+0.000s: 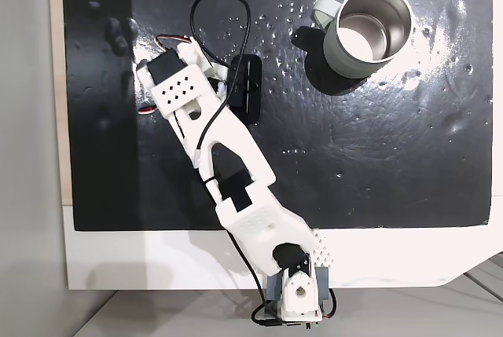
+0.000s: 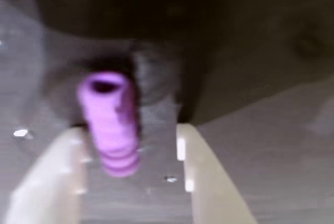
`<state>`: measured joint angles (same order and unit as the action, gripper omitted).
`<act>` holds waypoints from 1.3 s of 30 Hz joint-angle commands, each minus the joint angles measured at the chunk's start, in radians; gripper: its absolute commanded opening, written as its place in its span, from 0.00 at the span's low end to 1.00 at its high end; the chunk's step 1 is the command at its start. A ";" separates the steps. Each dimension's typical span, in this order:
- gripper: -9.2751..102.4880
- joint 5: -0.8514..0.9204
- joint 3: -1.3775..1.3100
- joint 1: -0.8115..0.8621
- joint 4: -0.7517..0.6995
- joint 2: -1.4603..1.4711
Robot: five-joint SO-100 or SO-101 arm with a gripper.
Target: Grasp a pengrip and put it in the cup.
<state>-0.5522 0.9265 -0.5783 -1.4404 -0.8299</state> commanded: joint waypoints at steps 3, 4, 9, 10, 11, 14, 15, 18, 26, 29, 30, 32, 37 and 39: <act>0.09 -0.009 0.002 0.032 0.011 -0.023; 0.09 -0.009 0.008 0.037 0.009 -0.032; 0.09 -0.003 0.028 0.061 0.003 -0.161; 0.09 0.008 0.034 0.061 0.000 -0.212; 0.09 0.017 0.044 0.061 0.000 -0.267; 0.09 0.048 0.080 0.061 -0.005 -0.433; 0.08 0.060 0.086 0.061 -0.012 -0.479; 0.08 0.080 0.109 0.072 -0.018 -0.604; 0.08 0.135 0.083 0.163 -0.054 -0.769; 0.08 0.153 0.104 0.219 -0.083 -0.798; 0.08 0.160 0.112 0.245 -0.094 -0.805; 0.08 0.170 0.124 0.310 -0.114 -0.818; 0.08 0.199 0.115 0.483 -0.172 -0.801; 0.08 0.209 0.089 0.540 -0.192 -0.770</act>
<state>-0.3651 1.0584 -0.1197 -1.6015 -1.5800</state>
